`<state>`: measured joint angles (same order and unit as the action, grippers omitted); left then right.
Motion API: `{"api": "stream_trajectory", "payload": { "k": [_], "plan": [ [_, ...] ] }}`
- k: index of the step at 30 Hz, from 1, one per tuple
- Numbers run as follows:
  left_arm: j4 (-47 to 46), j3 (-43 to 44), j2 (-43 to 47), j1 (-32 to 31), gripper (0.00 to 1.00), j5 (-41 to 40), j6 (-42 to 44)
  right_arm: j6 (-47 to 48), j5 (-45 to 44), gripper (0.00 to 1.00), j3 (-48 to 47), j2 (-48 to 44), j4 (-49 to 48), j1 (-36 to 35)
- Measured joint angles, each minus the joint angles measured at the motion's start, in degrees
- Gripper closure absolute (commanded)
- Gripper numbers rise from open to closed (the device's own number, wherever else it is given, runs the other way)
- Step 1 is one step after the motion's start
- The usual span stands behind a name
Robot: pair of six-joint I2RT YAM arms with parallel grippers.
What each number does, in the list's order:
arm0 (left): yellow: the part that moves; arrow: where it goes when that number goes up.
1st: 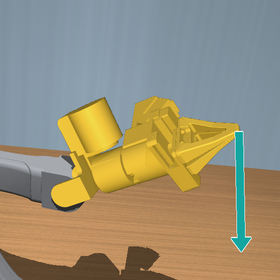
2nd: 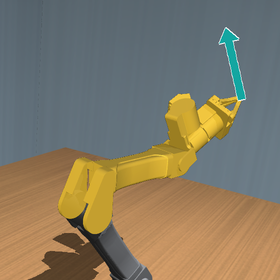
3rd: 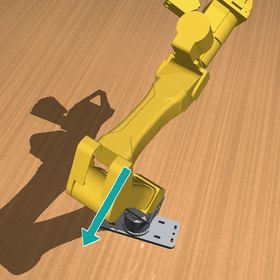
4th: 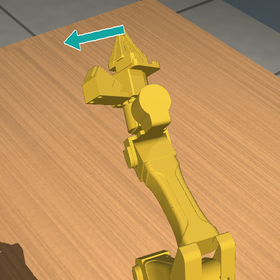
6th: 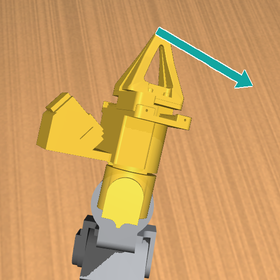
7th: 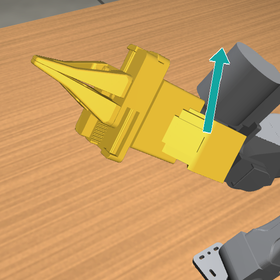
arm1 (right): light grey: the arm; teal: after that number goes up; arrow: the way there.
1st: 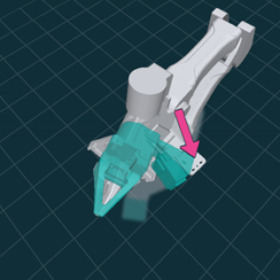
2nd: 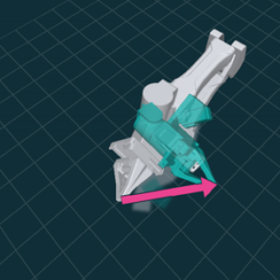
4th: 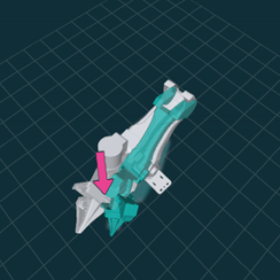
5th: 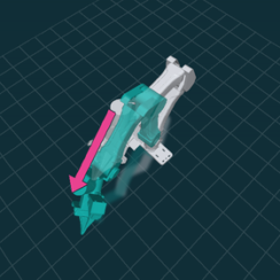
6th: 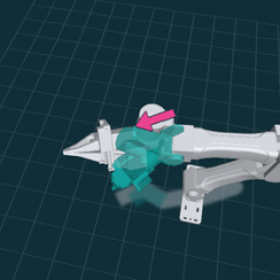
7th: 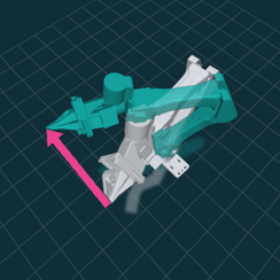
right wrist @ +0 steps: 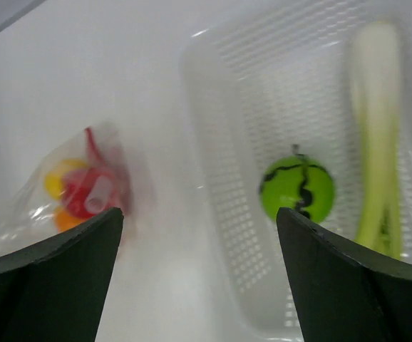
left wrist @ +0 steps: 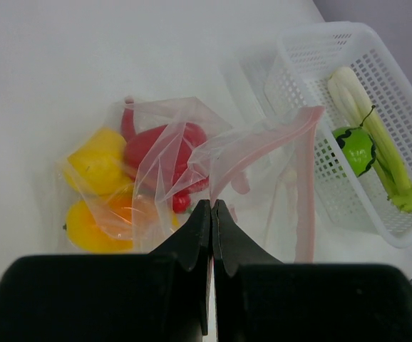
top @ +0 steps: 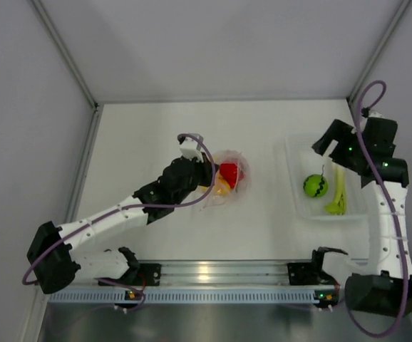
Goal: Open the zip-top bag and remove the fake food
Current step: Pick up the fake vegetable from the zipper food storage bag.
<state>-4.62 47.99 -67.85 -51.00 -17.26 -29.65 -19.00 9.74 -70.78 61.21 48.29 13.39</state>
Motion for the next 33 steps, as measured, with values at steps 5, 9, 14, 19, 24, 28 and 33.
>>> {"api": "stream_trajectory", "payload": {
  "k": [5,9,14,19,24,28,33],
  "plan": [
    [1.2,2.0,0.0,0.0,1.00,1.8,-0.4,-5.9,3.9,0.36,4.4,-6.2,-5.1,-17.4],
    [1.7,4.3,-0.6,0.0,1.00,3.4,-1.0,-10.4,6.3,0.43,8.1,-10.6,-9.4,-26.5],
    [1.7,6.0,-2.5,0.0,1.00,4.0,-2.7,-14.2,6.4,0.49,12.8,-13.2,-13.2,-37.8],
    [1.8,7.9,-5.6,-0.3,1.00,3.9,-5.3,-18.2,2.4,0.55,16.0,-14.6,-15.9,-47.4],
    [1.9,10.4,-8.7,-1.3,1.00,2.6,-8.3,-21.6,-3.3,0.68,16.0,-14.1,-20.2,-57.2],
    [1.8,13.1,-11.2,-2.4,1.00,2.0,-10.0,-23.4,-8.8,0.80,16.0,-12.2,-22.3,-60.5],
    [1.7,15.3,-13.7,-4.6,1.00,-0.2,-13.1,-24.5,-19.9,0.81,15.8,-10.5,-21.5,-60.6]
  ]
}}
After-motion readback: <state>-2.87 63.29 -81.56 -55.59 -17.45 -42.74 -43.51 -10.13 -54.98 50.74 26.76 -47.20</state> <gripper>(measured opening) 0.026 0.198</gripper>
